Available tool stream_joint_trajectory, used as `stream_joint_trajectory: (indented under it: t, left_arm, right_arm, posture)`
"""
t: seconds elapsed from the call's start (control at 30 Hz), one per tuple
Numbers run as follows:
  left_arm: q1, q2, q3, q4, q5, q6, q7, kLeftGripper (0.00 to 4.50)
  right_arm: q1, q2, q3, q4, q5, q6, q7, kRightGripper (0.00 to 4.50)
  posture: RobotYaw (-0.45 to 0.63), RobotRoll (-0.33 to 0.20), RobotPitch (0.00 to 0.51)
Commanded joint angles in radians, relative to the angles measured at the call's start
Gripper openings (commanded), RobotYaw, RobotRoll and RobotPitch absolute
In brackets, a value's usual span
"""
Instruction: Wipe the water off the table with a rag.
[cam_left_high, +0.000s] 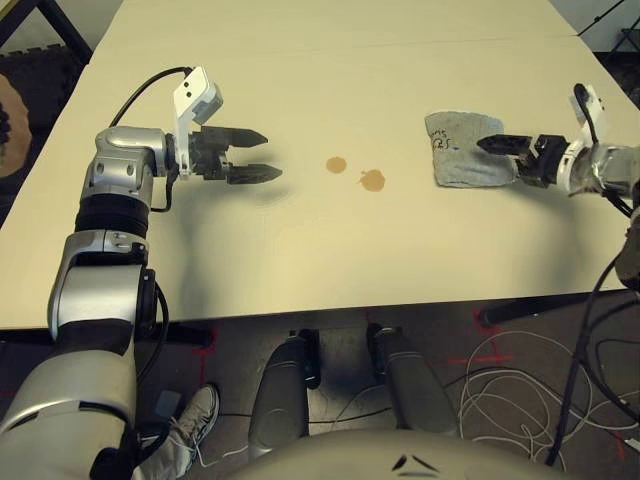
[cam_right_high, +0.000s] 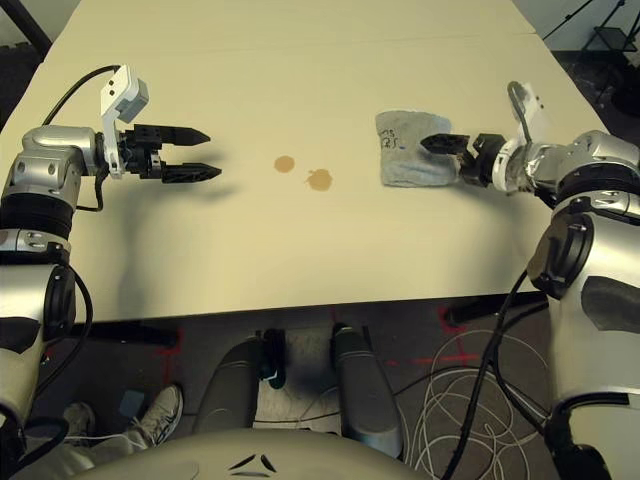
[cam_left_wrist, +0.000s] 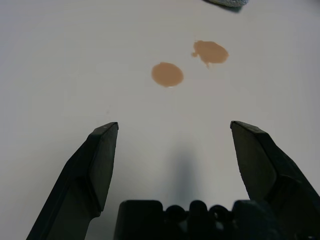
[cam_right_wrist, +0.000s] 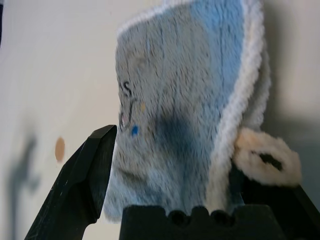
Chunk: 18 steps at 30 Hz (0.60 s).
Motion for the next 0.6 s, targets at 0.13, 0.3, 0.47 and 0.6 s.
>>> stream_joint_trajectory:
  t: [0.13,0.3,0.47,0.6]
  left_arm:
    - [0.016,-0.006,-0.014,-0.005,0.004,0.005,0.007,4.5]
    - [0.011,-0.01,-0.018,0.005,0.008,0.002,0.009,4.5]
    - [0.003,-0.017,-0.024,0.02,0.015,-0.003,0.01,4.5]
    - [0.001,-0.022,-0.03,0.022,0.014,-0.003,0.009,4.5]
  right_arm:
    - [0.003,0.022,-0.005,0.002,0.006,-0.02,-0.04,4.07]
    - [0.013,0.02,0.019,-0.006,-0.011,-0.024,-0.028,2.33]
    - [0.02,0.013,0.032,-0.013,-0.02,-0.052,-0.045,0.39]
    - [0.001,0.013,0.027,-0.024,-0.01,-0.078,-0.058,0.01]
  posture:
    - [-0.11,0.0,0.26]
    - [-0.12,0.0,0.257]
    - [-0.13,0.0,0.256]
    - [-0.14,0.0,0.256]
